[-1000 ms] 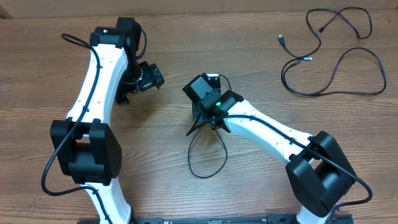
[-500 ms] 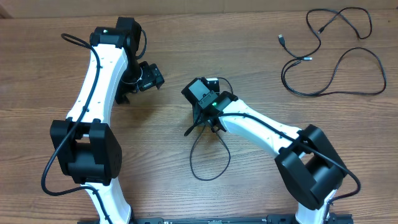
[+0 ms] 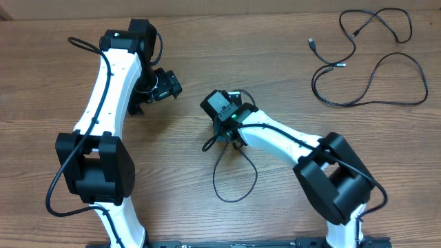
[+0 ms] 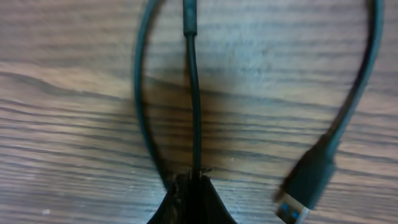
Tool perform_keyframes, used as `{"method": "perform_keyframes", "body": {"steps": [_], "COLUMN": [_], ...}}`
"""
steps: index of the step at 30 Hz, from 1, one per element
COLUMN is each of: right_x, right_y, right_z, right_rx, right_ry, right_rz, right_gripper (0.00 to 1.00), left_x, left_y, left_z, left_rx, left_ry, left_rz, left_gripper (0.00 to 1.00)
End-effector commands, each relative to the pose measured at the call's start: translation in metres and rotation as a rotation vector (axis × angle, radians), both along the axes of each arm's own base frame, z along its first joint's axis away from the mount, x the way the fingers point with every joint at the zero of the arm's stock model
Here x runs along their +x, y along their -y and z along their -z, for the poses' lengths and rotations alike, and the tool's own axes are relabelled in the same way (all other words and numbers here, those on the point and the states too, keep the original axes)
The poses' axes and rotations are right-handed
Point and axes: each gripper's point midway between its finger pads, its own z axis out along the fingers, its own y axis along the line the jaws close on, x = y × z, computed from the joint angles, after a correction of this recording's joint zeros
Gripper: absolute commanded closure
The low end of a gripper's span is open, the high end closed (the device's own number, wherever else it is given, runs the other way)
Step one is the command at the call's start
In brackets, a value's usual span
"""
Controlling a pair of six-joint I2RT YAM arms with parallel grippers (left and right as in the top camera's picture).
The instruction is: Untangle cables
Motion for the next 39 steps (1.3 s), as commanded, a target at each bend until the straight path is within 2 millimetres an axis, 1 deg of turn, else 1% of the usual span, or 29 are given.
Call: {"method": "perform_keyframes", "body": {"steps": [1, 11, 17, 21, 22, 24, 27, 28, 30, 32, 33, 34, 35, 37, 39], "right_x": [-0.004, -0.003, -0.001, -0.001, -0.001, -0.001, -0.001, -0.001, -0.001, -0.001, -0.001, -0.001, -0.001, 0.0, 0.001], "right_y": [-0.006, -0.005, 0.005, 0.005, 0.005, 0.005, 0.005, 0.005, 0.005, 0.005, 0.005, 0.005, 0.005, 0.004, 0.004], "right_z": [0.008, 0.009, 0.011, 0.012, 0.012, 0.012, 0.012, 0.012, 0.012, 0.012, 0.012, 0.012, 0.012, 0.011, 0.011], "right_rx": [0.021, 0.018, -0.038, -0.041, -0.041, -0.04, -0.04, -0.04, -0.041, -0.041, -0.04, -0.04, -0.039, -0.035, -0.034], "right_ry": [-0.023, -0.023, -0.008, -0.007, -0.007, -0.007, -0.007, -0.007, -0.007, -0.007, -0.007, -0.006, -0.006, -0.001, 0.002], "right_rz": [-0.009, -0.01, 0.001, 0.002, 0.002, 0.002, 0.002, 0.002, 0.002, 0.002, 0.002, 0.002, 0.002, 0.002, 0.001], "right_gripper": [0.96, 0.96, 0.96, 0.96, 0.95, 0.89, 0.85, 0.81, 0.66, 0.59, 0.52, 0.37, 0.29, 0.19, 0.12], "left_x": [0.005, 0.005, 0.005, 0.006, 0.006, 0.006, 0.006, 0.006, 0.006, 0.006, 0.006, 0.006, 0.006, 0.006, 0.006], "left_y": [-0.003, -0.003, -0.003, -0.003, -0.003, -0.003, -0.003, -0.003, -0.003, -0.003, -0.003, -0.003, -0.003, -0.003, -0.003], "left_z": [-0.016, -0.016, -0.016, -0.016, -0.016, -0.016, -0.016, -0.016, -0.016, -0.016, -0.016, -0.016, -0.016, -0.016, -0.016], "left_rx": [0.012, 0.012, 0.012, 0.011, 0.011, 0.011, 0.011, 0.011, 0.011, 0.011, 0.011, 0.011, 0.011, 0.011, 0.011], "left_ry": [0.053, 0.053, 0.054, 0.056, 0.056, 0.056, 0.056, 0.056, 0.056, 0.056, 0.056, 0.056, 0.056, 0.056, 0.056], "left_rz": [0.015, 0.015, 0.015, 0.015, 0.015, 0.015, 0.015, 0.015, 0.015, 0.015, 0.015, 0.015, 0.015, 0.015, 0.015], "left_gripper": [0.0, 0.0, 0.0, 0.0, 0.0, 0.01, 0.0, 0.0, 0.0, 0.01, 0.01, 0.0, 0.0, 0.0, 0.0]}}
